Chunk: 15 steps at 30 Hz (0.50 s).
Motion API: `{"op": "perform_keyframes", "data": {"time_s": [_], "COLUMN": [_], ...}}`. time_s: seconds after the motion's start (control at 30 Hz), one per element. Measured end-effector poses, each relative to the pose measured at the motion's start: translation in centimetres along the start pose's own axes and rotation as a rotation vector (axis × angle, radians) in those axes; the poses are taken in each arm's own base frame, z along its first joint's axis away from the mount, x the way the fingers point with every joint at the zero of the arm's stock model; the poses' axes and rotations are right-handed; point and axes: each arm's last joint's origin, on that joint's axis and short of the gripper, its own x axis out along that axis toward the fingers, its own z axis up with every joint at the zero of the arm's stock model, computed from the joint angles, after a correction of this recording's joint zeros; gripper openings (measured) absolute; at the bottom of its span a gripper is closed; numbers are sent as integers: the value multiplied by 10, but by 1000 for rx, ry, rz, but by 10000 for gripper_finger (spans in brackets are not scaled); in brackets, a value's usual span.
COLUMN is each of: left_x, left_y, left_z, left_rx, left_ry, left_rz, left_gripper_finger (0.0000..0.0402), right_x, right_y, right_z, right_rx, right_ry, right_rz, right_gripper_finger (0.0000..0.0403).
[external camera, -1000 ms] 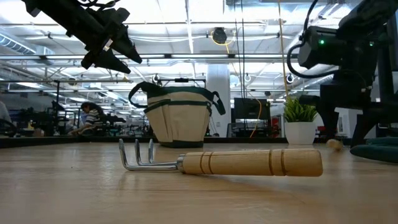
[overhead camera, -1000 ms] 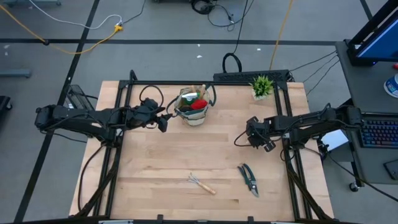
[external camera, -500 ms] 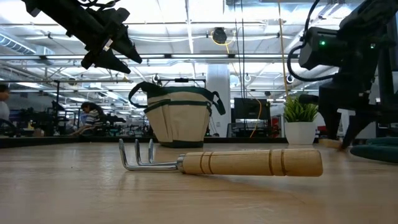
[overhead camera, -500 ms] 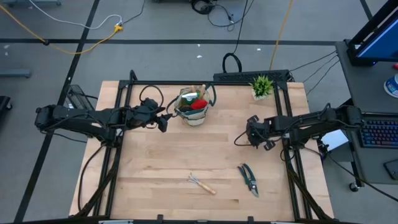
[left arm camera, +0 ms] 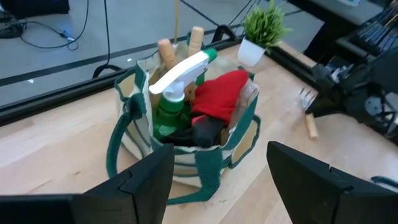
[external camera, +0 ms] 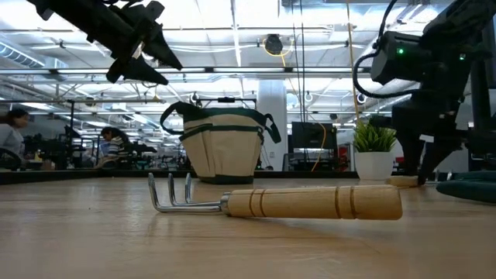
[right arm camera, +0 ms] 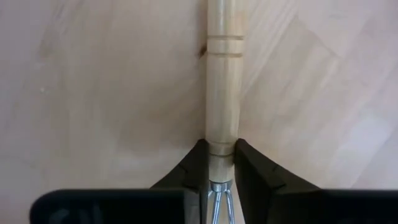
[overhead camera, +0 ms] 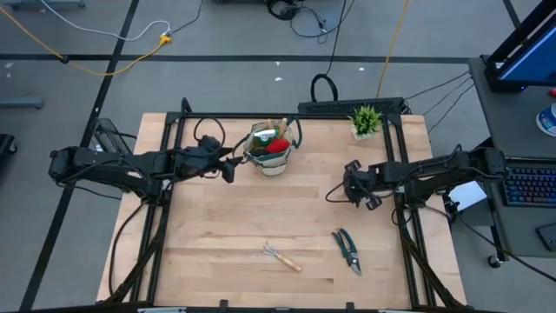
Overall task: Pick & Place Garden tools in Gardening bag
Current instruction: Put the top hand rake into the gardening bag
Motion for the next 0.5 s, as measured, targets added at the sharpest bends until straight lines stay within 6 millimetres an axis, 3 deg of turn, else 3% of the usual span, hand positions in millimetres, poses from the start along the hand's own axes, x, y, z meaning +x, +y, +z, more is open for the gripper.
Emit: {"op": "perform_keyframes", "data": {"time_s": [0.3, 0.5], "left_x": [0, 0], "left_y": [-3, -4], "left_z": [5, 5], "left_rx": [-105, -127], "left_ry": [-43, -32], "left_rz": [-32, -53], "left_gripper_finger": [264, 264], "right_x": [-17, -23], "right_y": [-16, -21], "right_z": [17, 23], "right_rx": [87, 98], "right_ry": [-94, -152], "right_rz": [-27, -33], "right_gripper_finger": [1, 0]}}
